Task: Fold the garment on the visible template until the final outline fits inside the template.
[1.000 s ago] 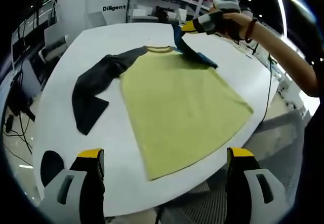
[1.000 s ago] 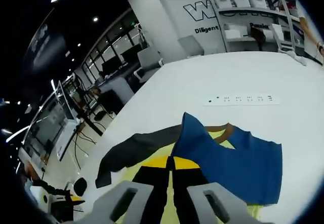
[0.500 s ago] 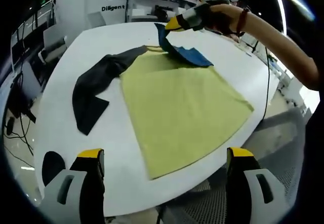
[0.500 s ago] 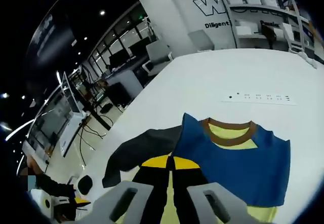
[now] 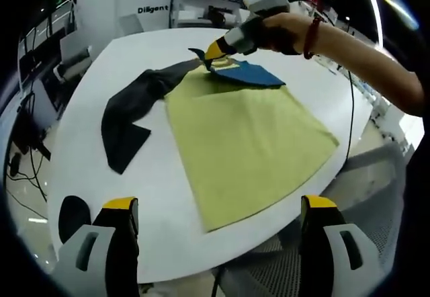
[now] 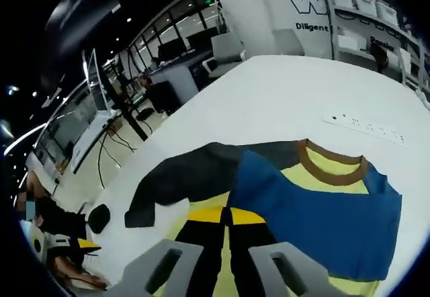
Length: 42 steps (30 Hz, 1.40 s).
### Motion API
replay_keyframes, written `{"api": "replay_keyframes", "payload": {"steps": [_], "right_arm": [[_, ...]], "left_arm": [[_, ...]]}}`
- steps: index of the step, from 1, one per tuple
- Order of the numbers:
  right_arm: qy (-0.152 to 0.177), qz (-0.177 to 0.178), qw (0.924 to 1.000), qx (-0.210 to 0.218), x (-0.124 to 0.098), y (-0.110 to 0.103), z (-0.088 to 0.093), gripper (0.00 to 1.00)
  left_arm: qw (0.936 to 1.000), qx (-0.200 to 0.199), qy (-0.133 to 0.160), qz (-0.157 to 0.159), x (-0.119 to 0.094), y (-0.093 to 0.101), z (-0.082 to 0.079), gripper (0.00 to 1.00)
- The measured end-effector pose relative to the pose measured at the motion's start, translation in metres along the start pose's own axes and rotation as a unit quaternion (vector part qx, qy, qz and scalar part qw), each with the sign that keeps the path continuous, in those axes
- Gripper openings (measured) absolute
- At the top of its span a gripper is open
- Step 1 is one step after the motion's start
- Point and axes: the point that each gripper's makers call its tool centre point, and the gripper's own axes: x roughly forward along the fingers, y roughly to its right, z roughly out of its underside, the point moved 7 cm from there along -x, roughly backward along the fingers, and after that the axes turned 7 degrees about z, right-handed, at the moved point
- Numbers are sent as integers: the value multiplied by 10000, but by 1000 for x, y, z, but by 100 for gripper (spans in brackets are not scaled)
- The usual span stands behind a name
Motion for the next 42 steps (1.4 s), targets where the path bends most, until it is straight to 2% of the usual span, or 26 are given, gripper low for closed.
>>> {"api": "replay_keyframes", "payload": {"steps": [4,9,12,27,32,41,42], "right_arm": [[-260,2,9996,-74,13,2,18,0],[-408,-154,9987,-280,25,0,28,0],[-479,-173,9984,-259,32,1,32,0],[-521,-211,9982,-191,42,-6,38,0],[-610,-220,9977,-212,48,-11,46,0],[-552,-221,9977,-315,49,-13,43,0],[-521,-267,9979,-289,48,-14,42,3]], "left_arm": [[10000,-38,-29,-49,-2,-3,3,99],[9999,-90,-23,-93,-3,-4,5,99],[9999,-110,-20,-84,-1,-2,6,99],[9999,-137,-18,-52,3,0,6,99],[9998,-154,10,-82,0,-2,6,99],[9996,-215,46,-147,-4,-6,9,99],[9996,-223,46,-142,-4,-6,9,99]]}}
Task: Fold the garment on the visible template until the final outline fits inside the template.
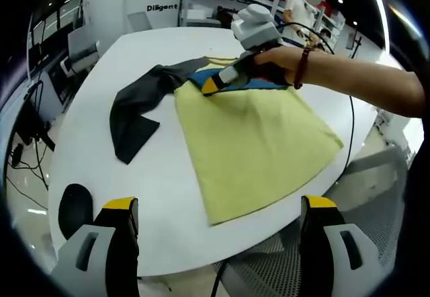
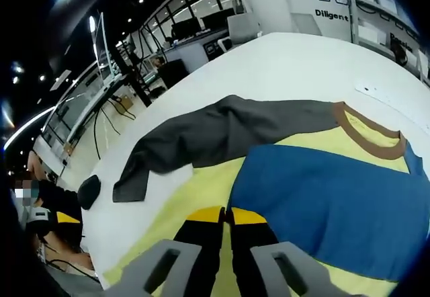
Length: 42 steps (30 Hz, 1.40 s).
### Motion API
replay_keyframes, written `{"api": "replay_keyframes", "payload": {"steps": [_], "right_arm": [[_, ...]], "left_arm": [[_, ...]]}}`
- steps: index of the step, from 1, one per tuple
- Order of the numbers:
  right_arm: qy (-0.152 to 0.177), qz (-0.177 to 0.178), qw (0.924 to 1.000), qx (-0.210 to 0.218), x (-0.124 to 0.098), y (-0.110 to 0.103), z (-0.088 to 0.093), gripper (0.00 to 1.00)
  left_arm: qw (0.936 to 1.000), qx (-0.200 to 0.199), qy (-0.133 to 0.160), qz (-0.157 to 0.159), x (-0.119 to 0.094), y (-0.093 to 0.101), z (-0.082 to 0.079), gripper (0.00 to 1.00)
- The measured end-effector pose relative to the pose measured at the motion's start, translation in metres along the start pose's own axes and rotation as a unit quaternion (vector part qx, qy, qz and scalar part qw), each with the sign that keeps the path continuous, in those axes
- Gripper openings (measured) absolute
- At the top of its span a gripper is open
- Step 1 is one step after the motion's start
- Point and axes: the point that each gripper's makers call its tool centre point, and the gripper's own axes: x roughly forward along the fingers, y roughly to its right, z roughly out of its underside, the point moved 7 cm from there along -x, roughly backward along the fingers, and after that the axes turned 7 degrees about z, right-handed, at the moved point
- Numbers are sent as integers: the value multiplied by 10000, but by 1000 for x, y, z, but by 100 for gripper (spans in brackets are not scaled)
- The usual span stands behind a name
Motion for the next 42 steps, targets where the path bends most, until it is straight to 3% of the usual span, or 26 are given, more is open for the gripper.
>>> {"api": "replay_keyframes", "payload": {"steps": [8,20,42], "right_arm": [[605,56,9980,174,-17,9,-9,37],[827,558,9942,405,-45,38,-1,74],[1076,872,9874,763,-101,94,13,92]], "left_arm": [[10000,37,74,8,2,3,-6,99],[10000,34,74,-16,3,5,-8,99],[9997,99,203,121,8,12,-16,99]]}}
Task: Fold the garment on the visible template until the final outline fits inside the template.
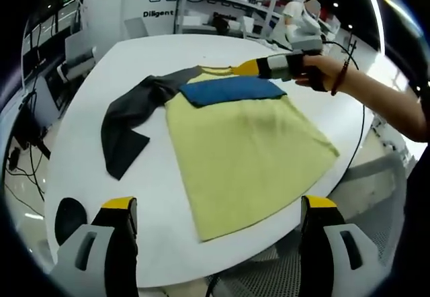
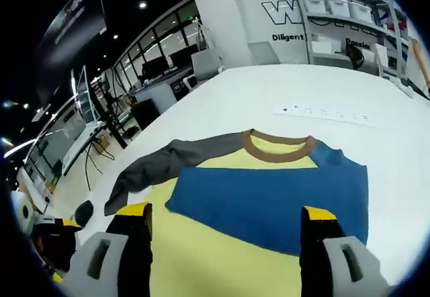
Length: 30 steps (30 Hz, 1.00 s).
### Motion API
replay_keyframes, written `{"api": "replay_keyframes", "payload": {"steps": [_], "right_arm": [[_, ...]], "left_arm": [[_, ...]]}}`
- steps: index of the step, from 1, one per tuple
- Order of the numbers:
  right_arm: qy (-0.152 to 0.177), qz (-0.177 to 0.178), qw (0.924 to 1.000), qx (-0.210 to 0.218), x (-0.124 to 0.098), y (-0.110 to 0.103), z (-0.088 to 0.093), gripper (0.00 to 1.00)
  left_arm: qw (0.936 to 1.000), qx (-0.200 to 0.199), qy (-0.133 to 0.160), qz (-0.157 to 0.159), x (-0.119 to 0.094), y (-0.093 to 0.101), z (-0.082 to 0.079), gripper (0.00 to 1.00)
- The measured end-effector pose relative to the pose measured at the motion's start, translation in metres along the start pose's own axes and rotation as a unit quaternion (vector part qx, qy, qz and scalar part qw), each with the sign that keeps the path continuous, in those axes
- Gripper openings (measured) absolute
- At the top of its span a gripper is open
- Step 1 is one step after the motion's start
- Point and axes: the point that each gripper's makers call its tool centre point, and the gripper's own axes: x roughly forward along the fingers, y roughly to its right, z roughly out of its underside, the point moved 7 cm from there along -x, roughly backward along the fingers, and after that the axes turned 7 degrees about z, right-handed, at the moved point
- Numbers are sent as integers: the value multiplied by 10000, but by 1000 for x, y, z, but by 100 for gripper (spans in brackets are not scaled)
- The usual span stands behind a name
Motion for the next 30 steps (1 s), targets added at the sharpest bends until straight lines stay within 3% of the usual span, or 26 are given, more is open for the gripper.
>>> {"api": "replay_keyframes", "payload": {"steps": [15,25,30], "right_arm": [[103,443,9985,289,-22,52,12,96],[148,732,9960,487,-38,76,25,90],[104,817,9947,615,-40,83,33,82]], "left_arm": [[10000,19,-41,-4,1,1,-1,99],[10000,36,25,-9,0,0,-3,99],[10000,62,17,-11,0,0,-3,99]]}}
